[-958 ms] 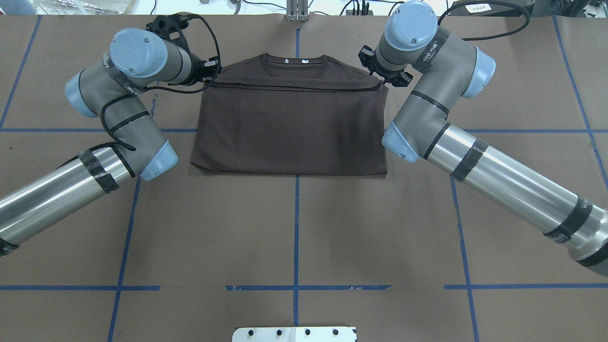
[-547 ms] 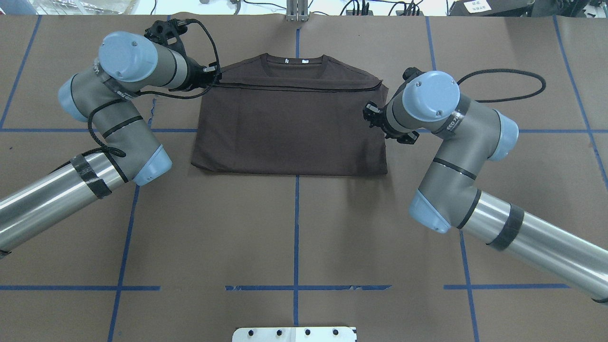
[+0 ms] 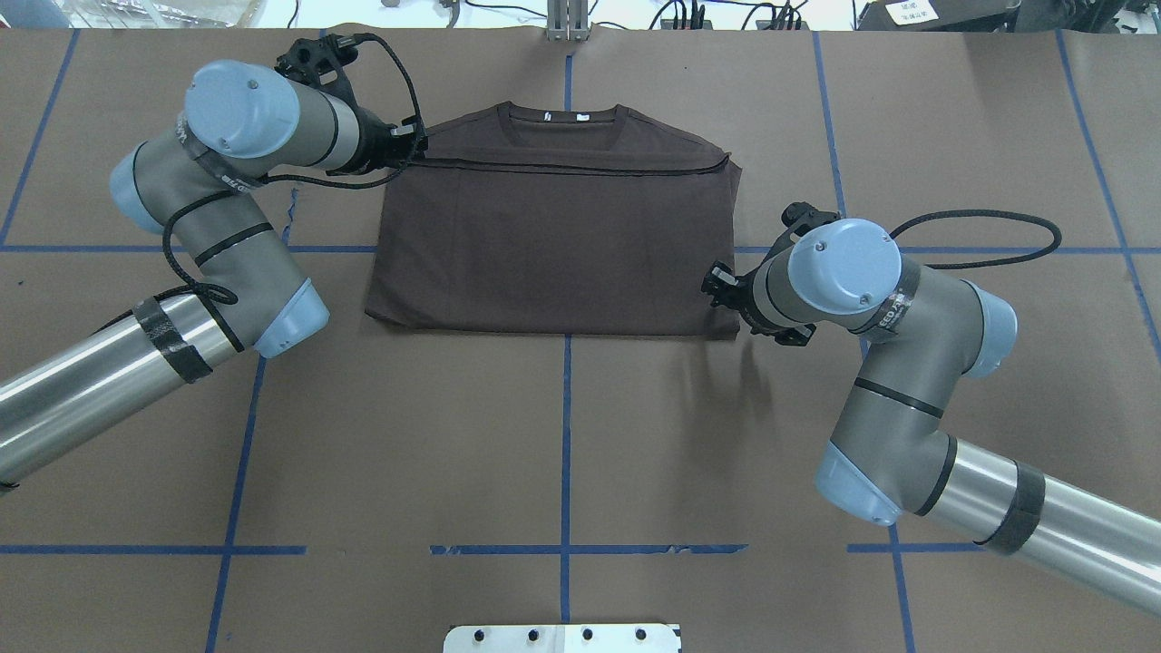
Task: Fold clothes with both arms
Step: 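Move the right gripper down to the folded shirt's side edge, then grasp the shirt corner with the right gripper and drag it toward the robot, then lower the left gripper to the shirt edge nearest it while the right gripper holds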
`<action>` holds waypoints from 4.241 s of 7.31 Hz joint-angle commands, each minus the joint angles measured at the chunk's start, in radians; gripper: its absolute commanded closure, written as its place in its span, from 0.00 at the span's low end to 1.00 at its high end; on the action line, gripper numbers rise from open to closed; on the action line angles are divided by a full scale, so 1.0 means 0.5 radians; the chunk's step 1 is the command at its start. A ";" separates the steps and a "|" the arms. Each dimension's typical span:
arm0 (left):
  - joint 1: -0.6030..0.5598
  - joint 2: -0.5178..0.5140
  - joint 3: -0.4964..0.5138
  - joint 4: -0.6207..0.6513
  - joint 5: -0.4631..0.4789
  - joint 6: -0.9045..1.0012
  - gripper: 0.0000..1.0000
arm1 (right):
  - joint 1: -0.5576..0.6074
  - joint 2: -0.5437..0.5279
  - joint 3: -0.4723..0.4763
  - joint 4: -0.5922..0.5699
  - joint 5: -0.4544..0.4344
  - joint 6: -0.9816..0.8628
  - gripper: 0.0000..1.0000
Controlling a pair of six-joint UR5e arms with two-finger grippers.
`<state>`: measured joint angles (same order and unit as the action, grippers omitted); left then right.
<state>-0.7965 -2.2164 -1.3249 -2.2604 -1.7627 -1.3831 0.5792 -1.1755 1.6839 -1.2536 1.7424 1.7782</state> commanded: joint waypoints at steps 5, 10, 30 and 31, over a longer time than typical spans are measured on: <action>0.001 0.009 -0.029 0.020 0.000 -0.026 0.57 | -0.063 -0.008 0.013 0.007 0.000 0.128 1.00; 0.004 0.030 -0.028 0.023 0.009 -0.029 0.57 | -0.060 -0.027 0.071 0.001 0.007 0.128 1.00; 0.924 0.623 -1.179 0.611 0.166 -0.734 0.42 | -0.539 -0.714 1.038 0.004 -0.196 0.592 0.00; 0.927 0.604 -1.115 0.615 0.169 -0.725 0.43 | -0.539 -0.720 1.038 0.004 -0.196 0.592 0.00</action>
<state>-0.3437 -1.8904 -1.9131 -1.9761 -1.6830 -1.7479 0.3077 -1.5343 2.2053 -1.2518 1.6428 2.0748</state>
